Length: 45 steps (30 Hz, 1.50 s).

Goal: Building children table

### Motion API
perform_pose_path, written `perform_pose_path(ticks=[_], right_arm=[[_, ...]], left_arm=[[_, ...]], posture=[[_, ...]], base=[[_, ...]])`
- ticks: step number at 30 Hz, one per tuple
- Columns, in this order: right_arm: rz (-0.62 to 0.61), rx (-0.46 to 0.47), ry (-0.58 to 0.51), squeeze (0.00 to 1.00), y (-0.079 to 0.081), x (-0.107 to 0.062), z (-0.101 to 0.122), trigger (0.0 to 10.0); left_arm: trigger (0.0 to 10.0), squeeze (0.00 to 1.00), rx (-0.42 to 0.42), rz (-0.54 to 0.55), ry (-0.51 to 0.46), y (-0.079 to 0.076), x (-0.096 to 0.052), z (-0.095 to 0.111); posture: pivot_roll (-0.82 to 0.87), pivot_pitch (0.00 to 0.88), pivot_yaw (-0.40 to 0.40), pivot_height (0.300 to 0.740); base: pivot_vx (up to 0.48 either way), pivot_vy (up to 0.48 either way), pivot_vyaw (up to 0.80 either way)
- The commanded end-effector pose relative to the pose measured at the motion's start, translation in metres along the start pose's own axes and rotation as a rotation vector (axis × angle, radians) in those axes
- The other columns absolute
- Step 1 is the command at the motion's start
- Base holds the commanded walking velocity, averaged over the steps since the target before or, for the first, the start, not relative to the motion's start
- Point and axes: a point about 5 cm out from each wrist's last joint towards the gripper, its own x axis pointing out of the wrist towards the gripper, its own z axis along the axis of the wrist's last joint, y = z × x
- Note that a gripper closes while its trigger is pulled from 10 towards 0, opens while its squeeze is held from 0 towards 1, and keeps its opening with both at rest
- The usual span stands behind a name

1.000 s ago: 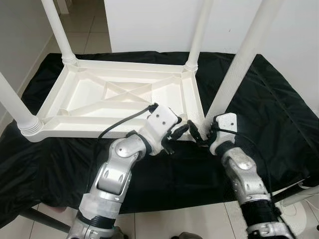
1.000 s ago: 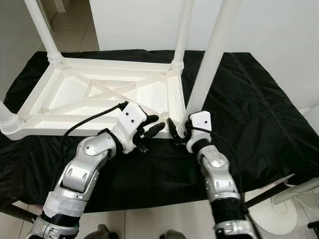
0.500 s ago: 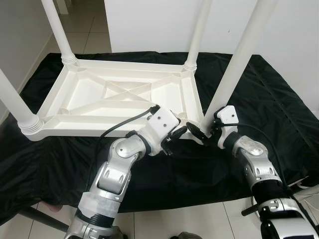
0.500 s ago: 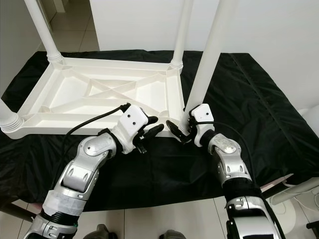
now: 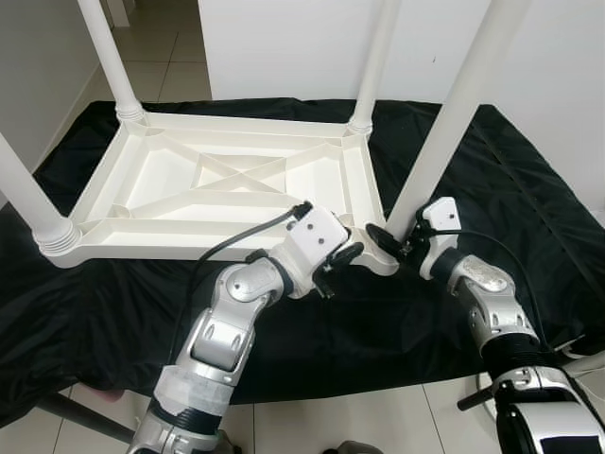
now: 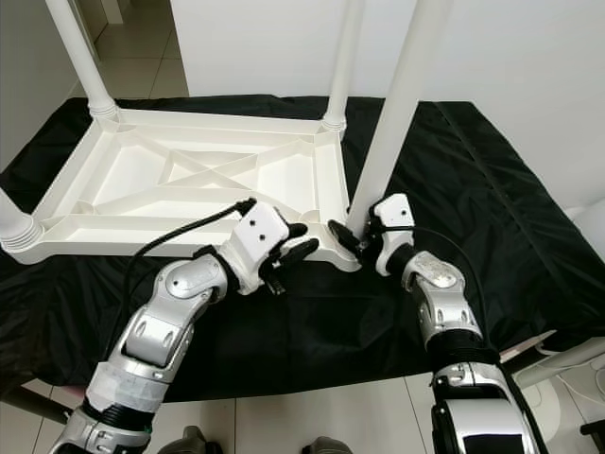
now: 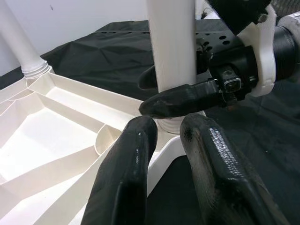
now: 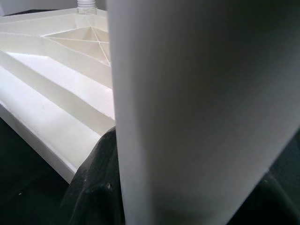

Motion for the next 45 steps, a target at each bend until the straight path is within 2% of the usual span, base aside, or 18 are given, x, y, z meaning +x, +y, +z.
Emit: perform_pose_path(ticks=[1,4,7,12,13,14,19,21,22,23,25,26,31,32,42,43,45], right_arm=[[-0.014,0.036,0.065,0.0,0.013,-0.003,-0.018,10.0],[-0.164,0.012,0.131,0.0,0.017,0.0,-0.026,10.0],[-0.235,0.05,0.116,0.0,0.024,0.005,-0.027,10.0],[-0.354,0.135,0.108,0.0,0.036,0.011,-0.028,10.0],[-0.494,0.19,0.104,0.0,0.043,0.013,-0.028,10.0],[-0.556,0.205,0.101,0.0,0.045,0.012,-0.027,10.0],[-0.67,0.254,0.115,0.0,0.05,0.012,-0.028,10.0],[-0.784,0.313,0.134,0.0,0.06,0.012,-0.027,10.0],[-0.784,0.313,0.134,0.0,0.06,0.012,-0.027,10.0],[-0.762,0.322,0.114,0.0,0.07,0.018,-0.022,10.0],[-0.762,0.322,0.114,0.0,0.07,0.018,-0.022,10.0],[-0.734,0.314,0.097,0.0,0.076,0.021,-0.018,10.0],[-0.715,0.262,0.08,0.0,0.078,0.02,-0.013,10.0],[-0.731,0.266,0.067,1.0,0.075,0.018,-0.011,10.0],[-0.719,0.223,0.025,1.0,0.065,0.011,-0.005,10.0],[-0.656,0.174,0.012,1.0,0.051,0.002,-0.006,10.0],[-0.608,0.143,0.008,1.0,0.041,-0.003,-0.007,10.0]], left_arm=[[10.0,0.0,0.011,0.155,0.0,0.008,-0.002,0.0],[10.0,0.0,0.011,0.162,-0.001,0.009,-0.003,-0.001],[10.0,0.0,0.014,0.168,0.0,0.011,-0.002,-0.001],[10.0,0.0,0.014,0.177,0.001,0.013,-0.003,-0.001],[10.0,0.0,0.013,0.181,0.002,0.014,-0.004,-0.001],[10.0,0.0,0.013,0.183,0.002,0.015,-0.004,-0.001],[10.0,0.0,0.011,0.184,0.004,0.015,-0.005,-0.002],[10.0,0.0,0.01,0.185,0.004,0.016,-0.006,-0.002],[10.0,0.0,0.01,0.185,0.004,0.016,-0.006,-0.002],[10.0,0.0,0.009,0.184,0.004,0.016,-0.006,-0.002],[10.0,0.0,0.009,0.184,0.004,0.016,-0.006,-0.002],[10.0,0.0,0.008,0.182,0.003,0.016,-0.006,-0.001],[10.0,0.0,0.008,0.182,0.001,0.016,-0.006,-0.001],[10.0,0.0,0.003,0.185,-0.001,0.016,-0.006,-0.001],[10.0,0.0,-0.001,0.194,-0.004,0.017,-0.007,0.001],[10.0,0.0,-0.003,0.201,-0.006,0.018,-0.008,0.002],[10.0,0.0,-0.003,0.204,-0.007,0.018,-0.008,0.002]], posture=[[-0.05,0.0,-0.035,0.74],[-0.06,0.0,-0.038,0.74],[-0.06,0.0,-0.037,0.74],[-0.06,0.0,-0.035,0.74],[-0.06,0.0,-0.033,0.74],[-0.06,0.0,-0.033,0.74],[-0.06,0.0,-0.028,0.74],[-0.06,0.0,-0.023,0.74],[-0.06,0.0,-0.023,0.74],[-0.06,0.0,-0.02,0.74],[-0.06,0.0,-0.02,0.74],[-0.06,0.0,-0.019,0.74],[-0.06,0.0,-0.021,0.74],[-0.06,0.0,-0.022,0.74],[-0.06,0.0,-0.026,0.74],[-0.05,0.0,-0.031,0.74],[-0.05,0.0,-0.031,0.74]], base=[[0.0,0.0,0.0],[0.0,0.0,0.0],[0.0,0.0,0.0],[0.0,0.0,0.0],[0.0,0.0,0.0],[0.0,0.0,0.0],[0.0,0.0,0.0],[0.0,0.0,0.0],[0.0,0.0,0.0],[0.0,0.0,0.0],[0.0,0.0,0.0],[0.0,0.0,0.0],[0.0,0.0,0.0],[0.0,0.0,0.0],[0.0,0.0,0.0],[0.0,0.0,0.0],[0.0,0.0,0.0]])
